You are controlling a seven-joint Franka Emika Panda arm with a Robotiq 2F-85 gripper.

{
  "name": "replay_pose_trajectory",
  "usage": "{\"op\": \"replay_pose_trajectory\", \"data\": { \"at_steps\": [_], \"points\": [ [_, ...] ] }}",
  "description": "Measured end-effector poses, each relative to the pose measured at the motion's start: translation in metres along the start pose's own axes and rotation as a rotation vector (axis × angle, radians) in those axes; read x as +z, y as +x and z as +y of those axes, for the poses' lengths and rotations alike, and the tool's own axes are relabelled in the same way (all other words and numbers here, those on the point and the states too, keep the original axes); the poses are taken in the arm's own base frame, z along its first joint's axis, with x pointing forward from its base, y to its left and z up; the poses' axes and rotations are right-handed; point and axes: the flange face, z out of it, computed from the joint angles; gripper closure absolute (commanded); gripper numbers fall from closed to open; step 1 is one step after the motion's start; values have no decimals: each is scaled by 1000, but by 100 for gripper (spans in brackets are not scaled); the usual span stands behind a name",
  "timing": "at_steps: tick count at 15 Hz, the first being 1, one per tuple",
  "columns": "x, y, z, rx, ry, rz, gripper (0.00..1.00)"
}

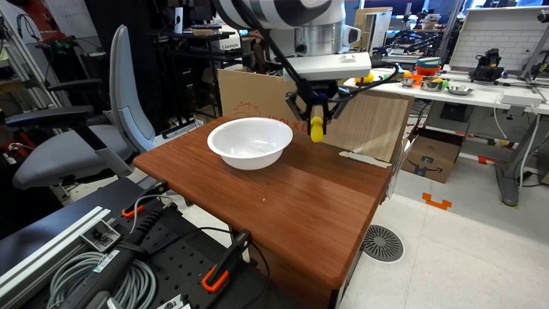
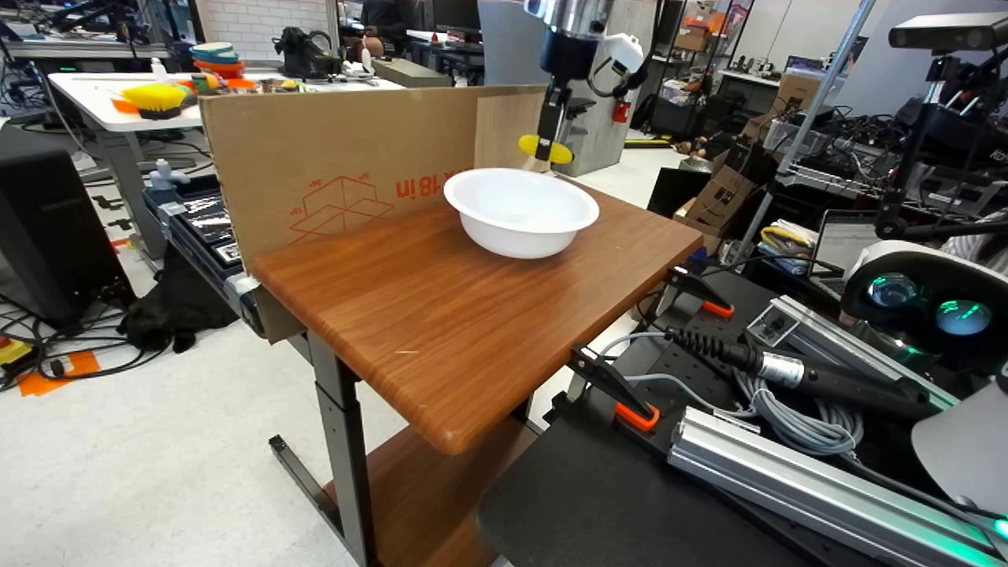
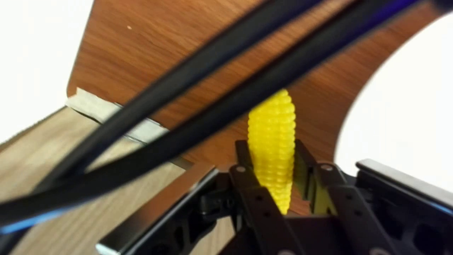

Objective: Put the corn toy in the bowl

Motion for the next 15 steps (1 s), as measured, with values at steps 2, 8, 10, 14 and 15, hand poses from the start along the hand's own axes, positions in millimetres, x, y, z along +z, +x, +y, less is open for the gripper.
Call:
{"op": "replay_pose_trajectory", "data": {
  "at_steps": [2,8,10,14,15],
  "points": [
    [-12,9,-39,-67,-6,15,92],
    [7,8,-142,-269,20,-43,92],
    [16,2,-154,-295,30,-68,92],
    [26,-9,-153,-308,31,-98,41],
    [27,-11,-151,-305,31,-101,35]
  ]
}}
